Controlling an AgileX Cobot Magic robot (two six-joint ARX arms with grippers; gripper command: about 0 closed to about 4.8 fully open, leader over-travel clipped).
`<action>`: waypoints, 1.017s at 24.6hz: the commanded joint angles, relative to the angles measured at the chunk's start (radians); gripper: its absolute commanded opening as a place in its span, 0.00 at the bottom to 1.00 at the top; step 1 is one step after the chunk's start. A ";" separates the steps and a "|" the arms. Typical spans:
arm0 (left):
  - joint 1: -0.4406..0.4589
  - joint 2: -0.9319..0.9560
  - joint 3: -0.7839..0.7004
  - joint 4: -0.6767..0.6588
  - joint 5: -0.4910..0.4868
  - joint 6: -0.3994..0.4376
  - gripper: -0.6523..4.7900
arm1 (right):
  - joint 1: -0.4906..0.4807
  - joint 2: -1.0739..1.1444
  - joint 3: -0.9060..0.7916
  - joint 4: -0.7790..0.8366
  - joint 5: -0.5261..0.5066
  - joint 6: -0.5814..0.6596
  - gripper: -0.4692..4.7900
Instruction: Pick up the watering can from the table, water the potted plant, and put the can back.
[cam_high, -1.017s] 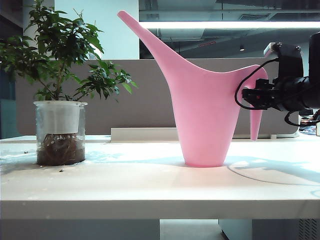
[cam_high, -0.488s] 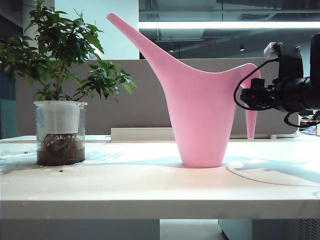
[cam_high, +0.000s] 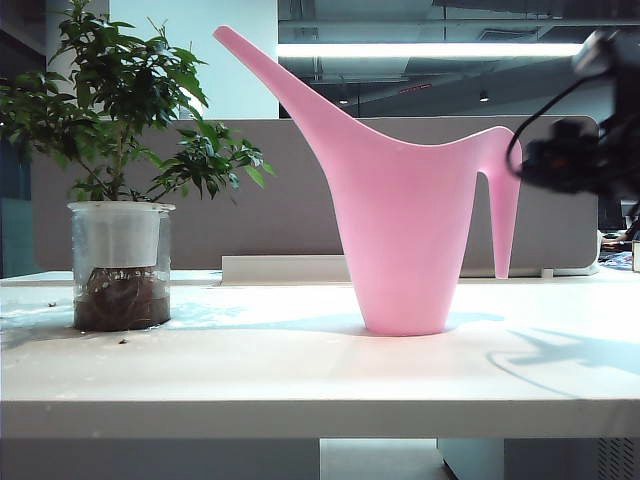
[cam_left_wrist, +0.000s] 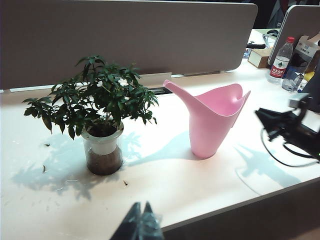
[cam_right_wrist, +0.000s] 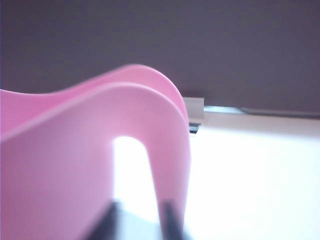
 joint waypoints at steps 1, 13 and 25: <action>0.000 0.001 0.002 -0.002 0.001 0.004 0.11 | 0.000 -0.123 -0.100 0.017 -0.007 -0.004 0.16; 0.000 0.001 0.002 -0.002 0.001 0.004 0.11 | 0.000 -0.450 -0.382 0.016 -0.005 -0.007 0.08; 0.000 0.001 0.002 -0.003 0.001 0.004 0.11 | -0.001 -0.987 -0.396 -0.768 0.005 -0.139 0.08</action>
